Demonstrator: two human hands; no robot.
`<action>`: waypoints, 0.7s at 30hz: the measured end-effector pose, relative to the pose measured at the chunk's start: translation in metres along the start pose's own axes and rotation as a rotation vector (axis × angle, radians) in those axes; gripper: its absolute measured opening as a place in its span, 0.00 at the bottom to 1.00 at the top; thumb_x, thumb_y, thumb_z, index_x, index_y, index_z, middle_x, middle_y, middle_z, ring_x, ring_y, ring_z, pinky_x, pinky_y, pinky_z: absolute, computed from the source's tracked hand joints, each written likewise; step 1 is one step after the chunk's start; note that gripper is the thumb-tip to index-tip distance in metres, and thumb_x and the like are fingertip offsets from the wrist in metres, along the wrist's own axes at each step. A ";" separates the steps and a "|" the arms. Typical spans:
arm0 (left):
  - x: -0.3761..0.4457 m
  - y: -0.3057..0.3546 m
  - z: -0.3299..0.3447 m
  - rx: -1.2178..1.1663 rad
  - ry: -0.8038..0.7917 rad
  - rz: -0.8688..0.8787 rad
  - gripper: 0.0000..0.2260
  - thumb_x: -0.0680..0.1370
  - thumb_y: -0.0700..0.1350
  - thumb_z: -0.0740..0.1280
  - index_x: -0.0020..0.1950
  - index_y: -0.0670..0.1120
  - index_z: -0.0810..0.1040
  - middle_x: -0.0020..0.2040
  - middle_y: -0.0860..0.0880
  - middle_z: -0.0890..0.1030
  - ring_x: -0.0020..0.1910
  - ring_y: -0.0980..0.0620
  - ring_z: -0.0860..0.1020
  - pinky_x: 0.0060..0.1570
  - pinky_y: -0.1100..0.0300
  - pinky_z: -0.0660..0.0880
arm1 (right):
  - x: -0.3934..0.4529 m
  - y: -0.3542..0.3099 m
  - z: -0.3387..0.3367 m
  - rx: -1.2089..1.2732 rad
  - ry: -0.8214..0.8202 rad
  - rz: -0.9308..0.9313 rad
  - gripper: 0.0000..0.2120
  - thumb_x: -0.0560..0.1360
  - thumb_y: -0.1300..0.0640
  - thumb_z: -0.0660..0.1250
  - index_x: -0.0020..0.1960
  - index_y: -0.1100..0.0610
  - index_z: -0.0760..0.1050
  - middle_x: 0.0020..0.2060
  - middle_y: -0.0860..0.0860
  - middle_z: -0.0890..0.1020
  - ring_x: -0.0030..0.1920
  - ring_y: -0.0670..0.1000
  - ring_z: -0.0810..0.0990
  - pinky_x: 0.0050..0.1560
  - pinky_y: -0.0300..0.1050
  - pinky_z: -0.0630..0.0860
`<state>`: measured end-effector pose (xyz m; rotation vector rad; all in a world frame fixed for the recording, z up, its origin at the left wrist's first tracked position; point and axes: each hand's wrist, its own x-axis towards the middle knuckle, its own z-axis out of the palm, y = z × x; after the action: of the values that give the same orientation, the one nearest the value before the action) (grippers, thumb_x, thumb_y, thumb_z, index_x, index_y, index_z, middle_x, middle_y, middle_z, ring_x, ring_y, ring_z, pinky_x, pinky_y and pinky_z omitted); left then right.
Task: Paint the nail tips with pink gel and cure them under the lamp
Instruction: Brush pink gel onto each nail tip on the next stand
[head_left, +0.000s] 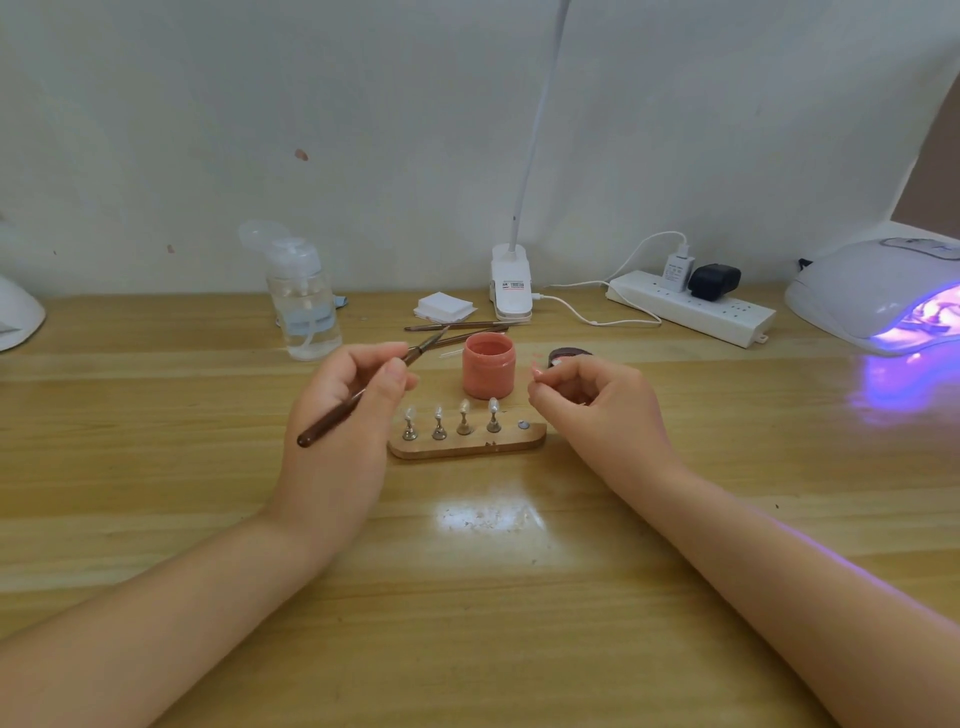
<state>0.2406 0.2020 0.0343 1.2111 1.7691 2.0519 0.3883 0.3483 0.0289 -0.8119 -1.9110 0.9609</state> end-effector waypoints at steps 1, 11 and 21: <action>0.000 -0.001 0.000 -0.012 0.025 -0.039 0.05 0.81 0.45 0.65 0.53 0.53 0.79 0.44 0.59 0.84 0.51 0.59 0.81 0.57 0.57 0.75 | 0.000 0.000 -0.001 -0.023 -0.025 -0.002 0.05 0.72 0.55 0.72 0.38 0.53 0.82 0.28 0.42 0.78 0.30 0.39 0.73 0.38 0.36 0.70; -0.005 0.002 0.007 -0.151 0.062 -0.199 0.08 0.81 0.45 0.64 0.49 0.56 0.81 0.45 0.58 0.83 0.49 0.63 0.80 0.59 0.50 0.73 | 0.003 0.005 -0.005 -0.382 -0.172 -0.029 0.06 0.68 0.49 0.74 0.35 0.42 0.78 0.28 0.44 0.73 0.31 0.41 0.71 0.30 0.34 0.62; -0.007 0.003 0.007 -0.154 0.042 -0.205 0.06 0.81 0.45 0.64 0.51 0.54 0.80 0.43 0.60 0.83 0.48 0.64 0.80 0.55 0.54 0.72 | 0.006 0.007 -0.012 -0.392 -0.250 -0.097 0.05 0.67 0.46 0.76 0.38 0.43 0.80 0.32 0.46 0.77 0.34 0.38 0.73 0.32 0.31 0.66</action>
<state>0.2510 0.2024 0.0340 0.9102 1.6416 2.0628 0.3970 0.3606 0.0295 -0.8396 -2.3793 0.6601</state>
